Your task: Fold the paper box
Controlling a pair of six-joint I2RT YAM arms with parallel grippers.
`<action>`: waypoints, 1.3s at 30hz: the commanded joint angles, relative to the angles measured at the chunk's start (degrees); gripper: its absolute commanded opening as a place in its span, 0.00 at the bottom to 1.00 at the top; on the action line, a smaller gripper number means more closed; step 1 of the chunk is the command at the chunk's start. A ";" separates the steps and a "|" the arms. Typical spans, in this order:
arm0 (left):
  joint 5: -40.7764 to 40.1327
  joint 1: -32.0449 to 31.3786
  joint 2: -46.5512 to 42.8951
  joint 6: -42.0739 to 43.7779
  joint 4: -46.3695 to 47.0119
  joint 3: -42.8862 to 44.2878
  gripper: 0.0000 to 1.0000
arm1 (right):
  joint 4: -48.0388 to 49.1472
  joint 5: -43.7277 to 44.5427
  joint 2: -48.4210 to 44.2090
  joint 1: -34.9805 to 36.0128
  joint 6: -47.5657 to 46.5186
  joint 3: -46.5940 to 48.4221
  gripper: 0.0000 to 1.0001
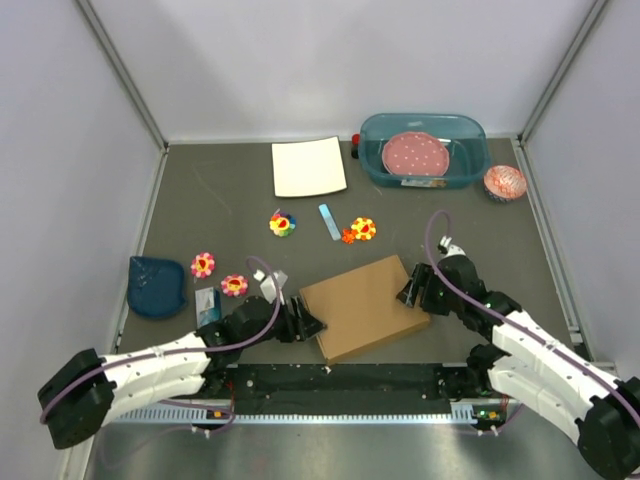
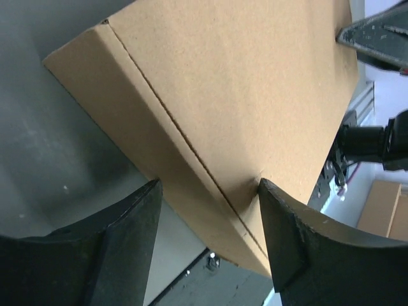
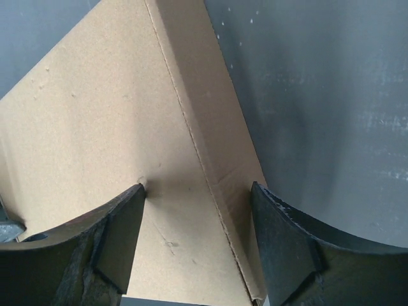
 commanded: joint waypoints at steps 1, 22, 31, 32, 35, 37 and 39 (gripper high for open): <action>-8.22 1.11 1.57 0.83 5.21 -1.19 0.66 | 6.69 -4.15 0.69 -0.11 2.31 -4.25 0.65; 4.59 20.71 25.82 15.34 7.67 19.02 0.63 | 27.09 -7.93 19.76 -5.13 3.90 -4.26 0.57; 6.19 23.52 28.83 17.44 1.45 26.14 0.71 | 22.81 -7.50 15.56 -7.23 2.85 -3.39 0.66; 4.79 23.70 26.21 17.79 0.31 26.23 0.73 | 20.00 -6.89 14.33 -7.41 2.58 -2.69 0.68; 0.58 24.05 19.80 19.11 -5.40 26.32 0.80 | 11.40 -4.16 8.18 -8.11 0.83 1.26 0.72; -2.06 24.23 16.62 20.17 -9.53 26.23 0.82 | 7.60 -2.24 4.58 -8.64 -1.01 4.86 0.75; -8.44 24.23 13.18 20.17 -12.43 27.28 0.83 | 2.14 -0.03 2.46 -8.82 -2.34 8.28 0.76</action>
